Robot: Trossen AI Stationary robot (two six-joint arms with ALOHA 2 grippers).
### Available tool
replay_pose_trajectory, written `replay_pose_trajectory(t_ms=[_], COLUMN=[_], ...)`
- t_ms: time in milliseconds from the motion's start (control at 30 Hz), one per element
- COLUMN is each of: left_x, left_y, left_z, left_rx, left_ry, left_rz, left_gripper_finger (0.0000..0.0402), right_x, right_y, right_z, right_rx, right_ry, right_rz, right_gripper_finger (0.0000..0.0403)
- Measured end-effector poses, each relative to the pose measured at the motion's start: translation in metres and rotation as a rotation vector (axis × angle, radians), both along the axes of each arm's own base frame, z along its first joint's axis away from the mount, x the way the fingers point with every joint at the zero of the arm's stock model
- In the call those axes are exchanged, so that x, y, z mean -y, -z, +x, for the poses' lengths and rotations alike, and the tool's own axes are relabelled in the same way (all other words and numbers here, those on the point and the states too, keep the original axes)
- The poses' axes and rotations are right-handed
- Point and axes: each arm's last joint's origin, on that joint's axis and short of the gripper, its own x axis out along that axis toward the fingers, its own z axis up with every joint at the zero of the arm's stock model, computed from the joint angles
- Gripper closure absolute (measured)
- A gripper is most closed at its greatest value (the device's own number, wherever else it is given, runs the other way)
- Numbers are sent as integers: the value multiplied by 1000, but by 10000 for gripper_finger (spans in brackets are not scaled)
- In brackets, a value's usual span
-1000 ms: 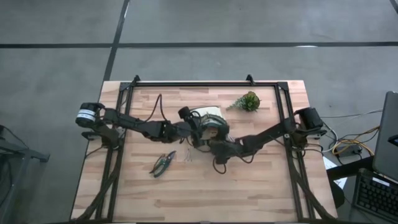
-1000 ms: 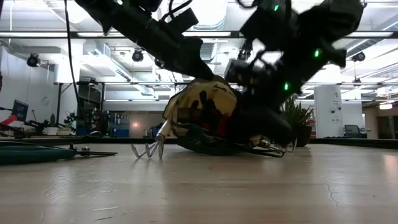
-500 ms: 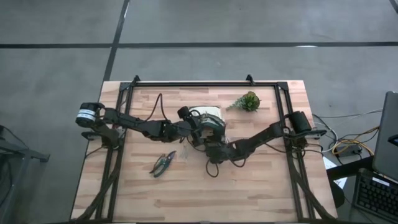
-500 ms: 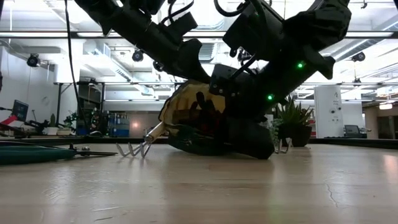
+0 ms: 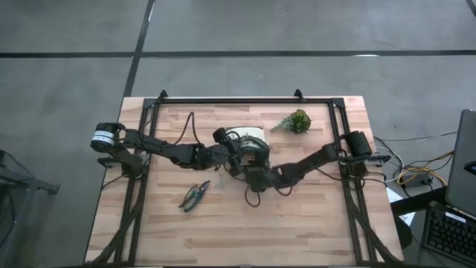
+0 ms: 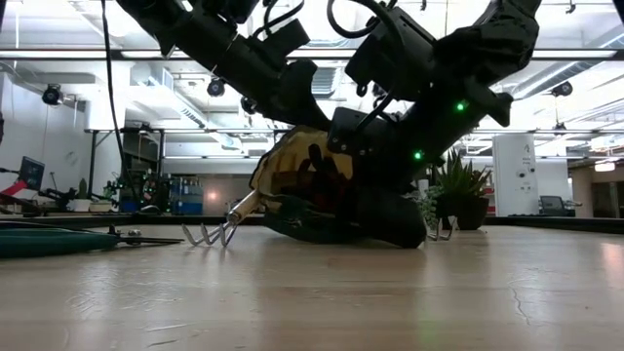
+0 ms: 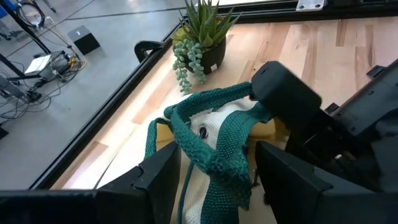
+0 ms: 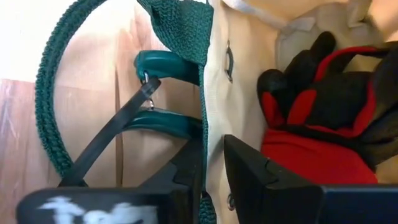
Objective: Pick & Place Garden tools in Gardening bag
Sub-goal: Adjust the gardening bag
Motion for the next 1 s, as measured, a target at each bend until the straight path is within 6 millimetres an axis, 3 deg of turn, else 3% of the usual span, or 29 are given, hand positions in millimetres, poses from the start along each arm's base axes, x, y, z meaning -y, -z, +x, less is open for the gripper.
replay_pose_trajectory(t_ms=[267, 500, 1000], left_x=[0, 0, 3], left_y=[0, 0, -22], left_z=[0, 0, -12], left_rx=[1, 10, 67], left_ry=[0, -7, -2], left_rz=[-2, -17, -63], left_gripper_finger=[190, 190, 190], right_x=[3, 3, -5], right_y=[0, -10, -64], right_z=[1, 0, 6], right_rx=[4, -70, -193], right_ry=[9, 22, -56], right_rz=[29, 43, 209], right_gripper_finger=[388, 395, 395])
